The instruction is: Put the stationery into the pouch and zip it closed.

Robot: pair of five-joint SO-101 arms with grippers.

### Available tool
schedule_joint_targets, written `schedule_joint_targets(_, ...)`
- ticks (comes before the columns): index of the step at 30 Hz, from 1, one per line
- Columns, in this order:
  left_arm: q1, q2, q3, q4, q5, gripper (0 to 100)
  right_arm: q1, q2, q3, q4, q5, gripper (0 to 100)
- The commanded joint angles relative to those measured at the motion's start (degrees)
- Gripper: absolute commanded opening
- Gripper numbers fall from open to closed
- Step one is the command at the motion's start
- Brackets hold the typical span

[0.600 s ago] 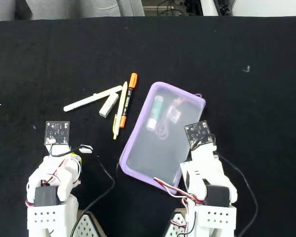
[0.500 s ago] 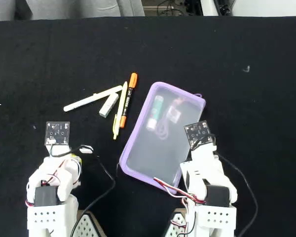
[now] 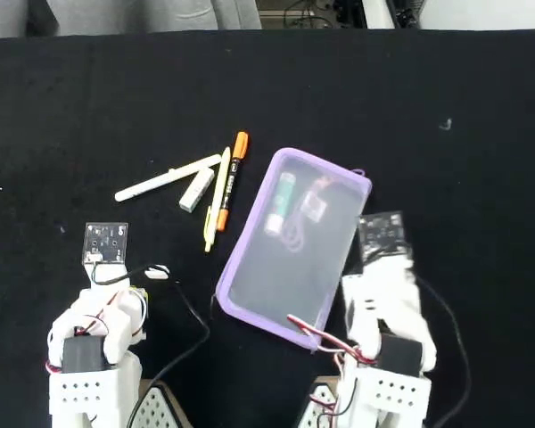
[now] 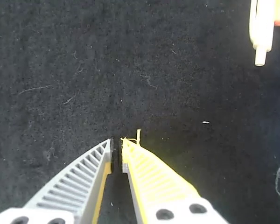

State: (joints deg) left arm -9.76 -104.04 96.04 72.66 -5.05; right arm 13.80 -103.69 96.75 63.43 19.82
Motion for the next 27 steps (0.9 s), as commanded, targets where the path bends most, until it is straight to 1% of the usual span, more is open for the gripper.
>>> schedule_joint_targets(1, 0.57, -0.44, 1.27, 0.26, -0.26, 6, 5.54, -4.00, -5.32, -2.99, -0.09, 1.8)
schedule_joint_targets(6, 0.57, -0.44, 1.27, 0.26, -0.44, 6, 9.23, -4.00, -9.54, -2.90, -0.09, 1.8)
schedule_joint_targets(11, 0.66, -0.44, 1.27, 0.26, -0.35, 6, 9.05, -3.56, -12.35, -3.08, -0.18, 2.7)
schedule_joint_targets(13, 0.66, -0.44, 1.27, 0.26, -0.35, 6, 9.05, -3.38, -13.85, -4.04, -0.62, 7.4)
schedule_joint_targets(15, 0.66, -0.44, 1.27, 0.26, -0.35, 6, 8.79, -3.38, -14.99, -5.10, -0.70, 14.7)
schedule_joint_targets(18, 0.57, -0.44, 1.27, 0.26, -0.35, 6, 4.84, -3.30, -16.57, -5.27, -0.70, 22.4)
schedule_joint_targets(23, 0.48, -0.44, 1.27, -0.09, -0.62, 6, -2.29, -1.10, -19.03, -5.71, -1.32, 20.4)
schedule_joint_targets(27, 0.22, -0.44, 1.27, -0.09, -0.53, 6, -4.92, 7.96, -23.60, -8.26, -6.33, 20.4)
